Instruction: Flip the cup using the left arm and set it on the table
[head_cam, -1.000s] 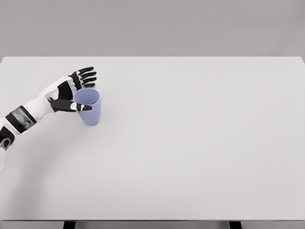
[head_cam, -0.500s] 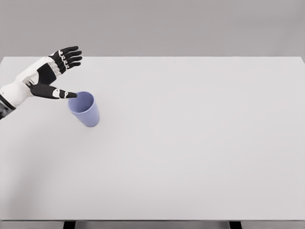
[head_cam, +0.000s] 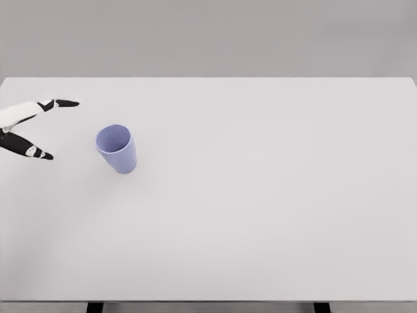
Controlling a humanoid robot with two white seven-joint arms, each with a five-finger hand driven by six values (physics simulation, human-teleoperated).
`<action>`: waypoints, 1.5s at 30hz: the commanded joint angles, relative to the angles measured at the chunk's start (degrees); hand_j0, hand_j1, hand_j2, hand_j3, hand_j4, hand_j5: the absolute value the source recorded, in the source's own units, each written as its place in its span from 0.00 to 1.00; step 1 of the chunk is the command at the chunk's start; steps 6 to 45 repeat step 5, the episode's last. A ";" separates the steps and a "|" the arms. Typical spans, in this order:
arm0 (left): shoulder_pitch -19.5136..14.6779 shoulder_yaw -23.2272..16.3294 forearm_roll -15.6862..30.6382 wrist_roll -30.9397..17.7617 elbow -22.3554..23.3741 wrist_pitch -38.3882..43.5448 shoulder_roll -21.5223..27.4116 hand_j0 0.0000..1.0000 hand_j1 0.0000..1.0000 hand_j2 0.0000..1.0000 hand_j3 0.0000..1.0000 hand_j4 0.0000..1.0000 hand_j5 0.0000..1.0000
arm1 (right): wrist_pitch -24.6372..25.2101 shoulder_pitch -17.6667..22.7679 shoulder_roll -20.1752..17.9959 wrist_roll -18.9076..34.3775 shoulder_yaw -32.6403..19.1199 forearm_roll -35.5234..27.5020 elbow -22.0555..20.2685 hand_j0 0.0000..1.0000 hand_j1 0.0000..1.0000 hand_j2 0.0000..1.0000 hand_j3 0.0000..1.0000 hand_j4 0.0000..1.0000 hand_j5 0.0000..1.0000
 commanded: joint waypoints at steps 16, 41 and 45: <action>-0.18 0.04 -1.81 0.02 1.05 -0.42 0.23 1.00 1.00 1.00 1.00 1.00 1.00 | 0.02 0.00 0.00 0.01 0.00 0.00 0.00 1.00 1.00 1.00 1.00 1.00 1.00; -0.18 0.04 -1.81 0.02 1.05 -0.42 0.23 1.00 1.00 1.00 1.00 1.00 1.00 | 0.02 0.00 0.00 0.01 0.00 0.00 0.00 1.00 1.00 1.00 1.00 1.00 1.00; -0.18 0.04 -1.81 0.02 1.05 -0.42 0.23 1.00 1.00 1.00 1.00 1.00 1.00 | 0.02 0.00 0.00 0.01 0.00 0.00 0.00 1.00 1.00 1.00 1.00 1.00 1.00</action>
